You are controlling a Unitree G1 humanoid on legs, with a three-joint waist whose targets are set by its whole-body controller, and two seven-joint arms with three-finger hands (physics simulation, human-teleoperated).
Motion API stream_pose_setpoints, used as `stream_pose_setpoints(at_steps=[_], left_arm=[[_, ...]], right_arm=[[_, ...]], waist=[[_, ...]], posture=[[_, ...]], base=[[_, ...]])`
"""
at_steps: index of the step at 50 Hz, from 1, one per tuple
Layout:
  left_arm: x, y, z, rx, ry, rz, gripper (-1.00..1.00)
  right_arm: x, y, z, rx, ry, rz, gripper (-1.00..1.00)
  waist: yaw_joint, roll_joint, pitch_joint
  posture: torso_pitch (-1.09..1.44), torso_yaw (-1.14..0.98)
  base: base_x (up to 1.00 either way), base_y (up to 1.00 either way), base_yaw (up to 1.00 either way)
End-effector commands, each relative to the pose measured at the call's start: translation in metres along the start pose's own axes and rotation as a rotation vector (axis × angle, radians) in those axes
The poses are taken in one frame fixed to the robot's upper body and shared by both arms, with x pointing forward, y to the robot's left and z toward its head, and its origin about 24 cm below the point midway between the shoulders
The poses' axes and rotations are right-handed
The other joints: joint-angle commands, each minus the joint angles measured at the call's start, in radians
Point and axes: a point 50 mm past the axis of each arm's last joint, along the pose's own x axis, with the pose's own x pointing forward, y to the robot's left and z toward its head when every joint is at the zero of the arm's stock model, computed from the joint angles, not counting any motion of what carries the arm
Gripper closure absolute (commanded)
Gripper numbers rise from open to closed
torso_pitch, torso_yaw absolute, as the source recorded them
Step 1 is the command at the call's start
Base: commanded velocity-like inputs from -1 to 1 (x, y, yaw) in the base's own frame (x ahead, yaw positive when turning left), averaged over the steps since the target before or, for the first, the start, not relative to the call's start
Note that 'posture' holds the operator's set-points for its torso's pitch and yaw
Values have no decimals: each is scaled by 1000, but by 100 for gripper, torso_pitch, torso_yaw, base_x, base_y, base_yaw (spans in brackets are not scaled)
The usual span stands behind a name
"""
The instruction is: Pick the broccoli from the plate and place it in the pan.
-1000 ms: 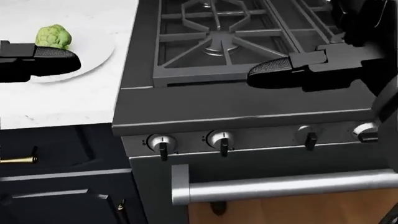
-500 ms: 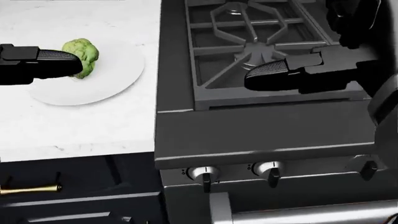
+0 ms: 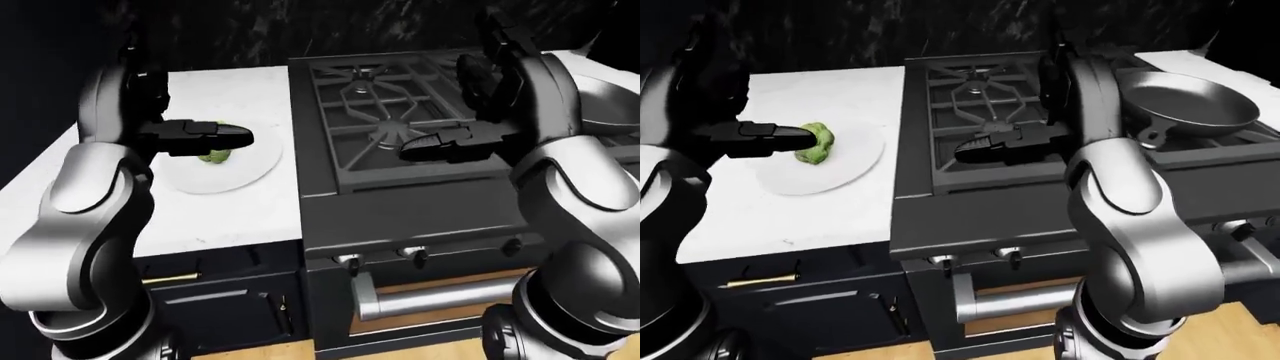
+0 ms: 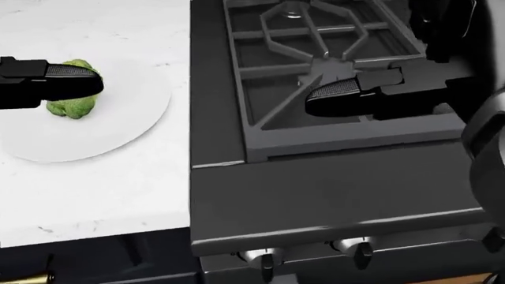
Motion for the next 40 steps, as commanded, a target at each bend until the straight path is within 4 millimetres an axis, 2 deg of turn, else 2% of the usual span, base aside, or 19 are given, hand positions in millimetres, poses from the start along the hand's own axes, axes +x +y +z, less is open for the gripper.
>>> stream_pose_setpoints(at_steps=[1,5,14,17,18,20,22,26,29,40], left_arm=[[-1,-1,13,-1,-67,-7,-100],[-1,-1,12,0,-67,-8,-100],[-1,-1,12,-1,-65,-11,-100],[-1,-2,13,-6,-65,-14,-100],[-1,-2,13,-9,-65,-16,-100],[-1,-1,13,-17,-62,-16,-100],[-1,-1,13,-23,-60,-20,-100],[2,1,5,-16,-41,-16,-100],[4,5,-4,-5,-24,-13,-100],[17,4,-3,8,7,-81,-100]], right_arm=[[0,-3,11,-5,-64,-27,-100],[-1,-3,11,-5,-64,-27,-100],[-1,-3,13,-5,-72,-22,-100],[-1,-3,13,-5,-71,-23,-100],[-1,-3,13,-6,-71,-22,-100],[-1,-4,13,-5,-72,-23,-100],[-2,-5,15,-3,-74,-25,-100],[-3,-6,15,-3,-75,-31,-100],[-2,-7,13,-4,-73,-33,-100],[-3,-8,13,1,-73,-36,-100]], waist=[[-5,-4,-23],[-13,-8,-22],[-5,-39,11],[-5,-20,24],[-9,0,22],[-13,-13,19],[-8,-17,6],[-2,-27,4],[0,-28,0],[3,-25,-5]], posture=[[0,0],[0,0],[0,0],[0,0],[0,0],[0,0],[0,0],[0,0],[0,0],[0,0]], base=[[0,0,0],[0,0,0],[0,0,0],[0,0,0],[0,0,0],[0,0,0],[0,0,0],[0,0,0],[0,0,0],[0,0,0]])
